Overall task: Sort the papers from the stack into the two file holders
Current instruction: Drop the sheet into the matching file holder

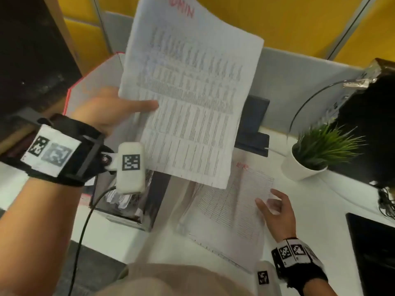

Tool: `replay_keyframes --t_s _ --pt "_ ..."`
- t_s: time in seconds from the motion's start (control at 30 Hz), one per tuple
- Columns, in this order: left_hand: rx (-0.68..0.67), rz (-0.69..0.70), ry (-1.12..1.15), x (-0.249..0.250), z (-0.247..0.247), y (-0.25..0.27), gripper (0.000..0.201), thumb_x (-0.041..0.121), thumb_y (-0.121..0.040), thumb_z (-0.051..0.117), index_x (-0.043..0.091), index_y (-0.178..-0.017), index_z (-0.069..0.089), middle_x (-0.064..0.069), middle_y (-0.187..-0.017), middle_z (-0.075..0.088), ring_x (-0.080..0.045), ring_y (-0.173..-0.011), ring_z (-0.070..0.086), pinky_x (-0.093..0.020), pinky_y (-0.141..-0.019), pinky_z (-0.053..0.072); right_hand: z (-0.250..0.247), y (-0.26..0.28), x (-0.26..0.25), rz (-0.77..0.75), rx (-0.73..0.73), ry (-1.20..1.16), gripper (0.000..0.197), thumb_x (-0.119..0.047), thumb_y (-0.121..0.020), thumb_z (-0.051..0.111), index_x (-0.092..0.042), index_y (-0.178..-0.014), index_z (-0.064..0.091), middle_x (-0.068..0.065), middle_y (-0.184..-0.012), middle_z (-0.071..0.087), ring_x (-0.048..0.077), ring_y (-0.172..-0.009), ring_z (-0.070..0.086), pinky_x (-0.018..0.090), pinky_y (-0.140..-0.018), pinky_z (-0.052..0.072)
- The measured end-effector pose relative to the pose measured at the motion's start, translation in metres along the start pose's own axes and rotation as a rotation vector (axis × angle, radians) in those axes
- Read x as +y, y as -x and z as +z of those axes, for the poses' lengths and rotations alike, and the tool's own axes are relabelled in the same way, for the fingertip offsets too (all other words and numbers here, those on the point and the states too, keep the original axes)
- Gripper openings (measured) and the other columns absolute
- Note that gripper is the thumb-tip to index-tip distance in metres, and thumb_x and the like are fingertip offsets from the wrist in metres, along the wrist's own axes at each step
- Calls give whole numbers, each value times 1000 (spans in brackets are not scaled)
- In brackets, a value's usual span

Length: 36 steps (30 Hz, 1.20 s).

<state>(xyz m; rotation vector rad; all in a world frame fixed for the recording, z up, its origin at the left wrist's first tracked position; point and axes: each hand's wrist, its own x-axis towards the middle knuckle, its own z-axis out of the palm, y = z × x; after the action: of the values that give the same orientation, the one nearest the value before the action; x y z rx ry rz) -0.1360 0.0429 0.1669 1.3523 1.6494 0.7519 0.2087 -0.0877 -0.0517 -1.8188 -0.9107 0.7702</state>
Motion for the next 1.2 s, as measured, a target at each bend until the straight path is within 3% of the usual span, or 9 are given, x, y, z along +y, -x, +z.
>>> replay_keyframes --t_s 0.13,0.2,0.3,0.5,0.57,0.7,0.87,1.07,1.2 --pt "189 -53 -39 -10 -34 7 45 38 -67 77 29 -107 58 15 -83 61 -7 -77 57 -28 -71 45 -2 3 18 32 -34 282 65 -27 -71 79 -14 -127 50 17 -121 54 30 -114 52 38 -97 42" --pt "280 -80 -113 -21 -37 9 47 40 -63 80 28 -104 63 12 -82 63 -10 -76 57 -31 -71 44 0 3 25 59 -69 370 74 -28 -69 80 -11 -133 47 20 -127 51 32 -119 49 44 -102 40" --pt "333 -18 -222 -36 -24 4 30 30 -63 83 19 -84 64 9 -71 59 -9 -63 54 -24 -54 37 3 3 34 75 -105 457 80 -29 -68 82 -11 -136 43 21 -131 49 34 -122 47 45 -106 37" --pt "239 38 -463 -66 24 -14 30 14 -77 72 -7 -96 63 -25 -93 63 -36 -90 61 -34 -71 41 5 3 44 90 -126 508 86 -28 -68 82 -13 -140 37 20 -131 45 34 -121 43 46 -106 35" --pt "158 -13 -524 -73 37 -21 31 10 -76 71 -5 -103 63 -25 -101 65 -38 -96 62 -38 -80 49 5 2 46 111 -130 490 90 -26 -68 82 -13 -142 32 18 -129 45 33 -120 44 46 -106 36" --pt "16 -83 -683 -84 52 -36 30 3 -82 60 -3 -112 59 -23 -112 62 -38 -104 59 -41 -91 48 4 0 47 132 -124 457 98 -21 -67 83 -10 -145 25 18 -126 47 31 -116 47 44 -105 38" --pt "-83 -113 -924 -92 60 -38 33 -5 -88 41 -4 -119 51 -23 -116 59 -37 -105 59 -38 -85 48 3 1 46 132 -114 467 97 -21 -66 83 -7 -145 27 18 -124 49 31 -114 49 43 -103 39" --pt "16 -22 -887 -82 46 -38 46 1 -84 58 5 -126 42 -18 -108 61 -34 -96 61 -39 -78 50 3 2 43 129 -123 479 96 -22 -67 83 -6 -144 28 18 -122 50 30 -111 49 42 -99 40" --pt "172 165 -630 -56 38 -34 41 11 -85 63 12 -125 51 -12 -109 63 -28 -95 61 -35 -82 48 3 1 43 136 -121 482 95 -22 -67 83 -6 -144 29 18 -122 50 31 -111 49 43 -100 40"
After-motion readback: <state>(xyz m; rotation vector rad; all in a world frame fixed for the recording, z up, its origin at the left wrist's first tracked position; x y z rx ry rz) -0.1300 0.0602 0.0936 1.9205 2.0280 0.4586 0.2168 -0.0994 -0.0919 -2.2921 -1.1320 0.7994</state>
